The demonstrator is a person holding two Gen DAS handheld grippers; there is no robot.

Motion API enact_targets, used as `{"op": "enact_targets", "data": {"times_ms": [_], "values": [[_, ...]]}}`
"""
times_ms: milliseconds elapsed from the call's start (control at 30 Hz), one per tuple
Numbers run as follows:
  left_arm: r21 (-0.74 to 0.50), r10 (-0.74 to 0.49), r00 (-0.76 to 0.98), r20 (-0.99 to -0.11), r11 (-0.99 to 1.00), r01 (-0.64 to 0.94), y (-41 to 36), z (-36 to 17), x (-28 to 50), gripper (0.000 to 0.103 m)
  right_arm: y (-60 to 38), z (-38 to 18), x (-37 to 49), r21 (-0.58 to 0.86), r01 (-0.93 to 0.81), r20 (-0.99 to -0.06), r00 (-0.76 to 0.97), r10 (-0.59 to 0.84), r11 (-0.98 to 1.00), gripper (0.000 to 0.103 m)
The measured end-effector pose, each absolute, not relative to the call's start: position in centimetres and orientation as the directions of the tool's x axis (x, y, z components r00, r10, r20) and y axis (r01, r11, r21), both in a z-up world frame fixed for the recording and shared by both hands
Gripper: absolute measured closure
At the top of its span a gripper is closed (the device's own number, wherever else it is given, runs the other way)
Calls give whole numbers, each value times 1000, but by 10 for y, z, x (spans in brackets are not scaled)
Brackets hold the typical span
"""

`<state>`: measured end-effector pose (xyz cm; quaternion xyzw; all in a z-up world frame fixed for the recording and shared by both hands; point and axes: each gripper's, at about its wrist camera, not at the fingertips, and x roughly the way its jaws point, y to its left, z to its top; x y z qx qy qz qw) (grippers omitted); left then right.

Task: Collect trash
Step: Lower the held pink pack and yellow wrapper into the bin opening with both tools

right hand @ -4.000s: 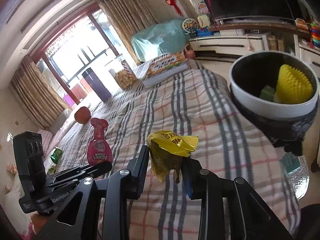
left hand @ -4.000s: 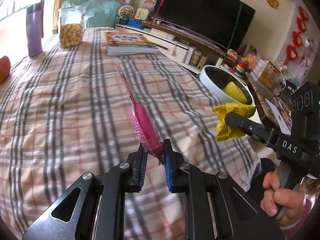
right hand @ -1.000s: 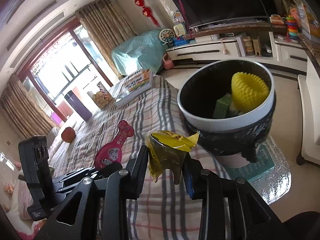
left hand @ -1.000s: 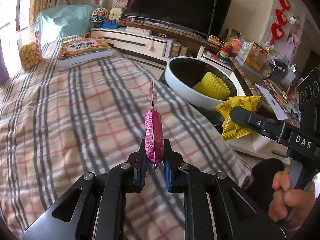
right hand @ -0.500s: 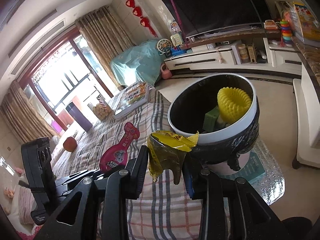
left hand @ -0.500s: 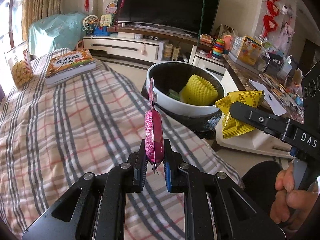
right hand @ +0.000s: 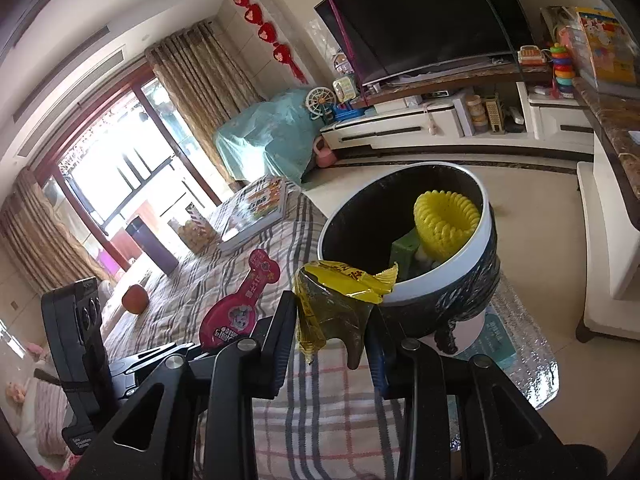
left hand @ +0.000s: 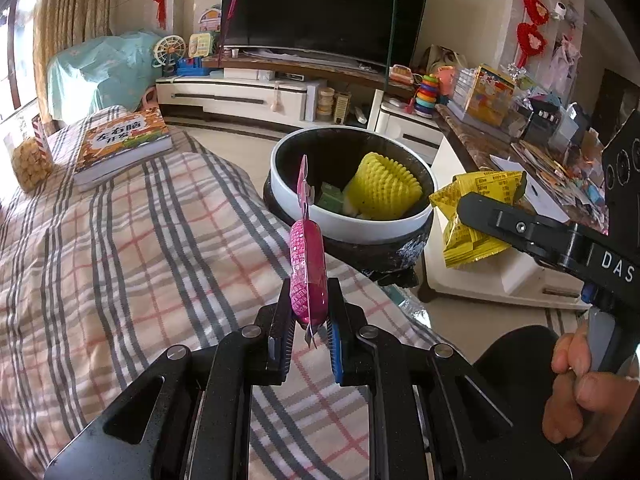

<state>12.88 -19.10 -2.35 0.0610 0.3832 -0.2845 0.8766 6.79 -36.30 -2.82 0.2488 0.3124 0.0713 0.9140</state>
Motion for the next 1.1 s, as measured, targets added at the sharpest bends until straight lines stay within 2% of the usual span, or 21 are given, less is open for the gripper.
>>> {"op": "enact_targets", "data": {"times_ms": [1100], "values": [[-73, -462, 543, -701, 804, 590, -241, -12, 165, 90, -403, -23, 106, 461, 67, -553, 802, 227, 885, 70]]}}
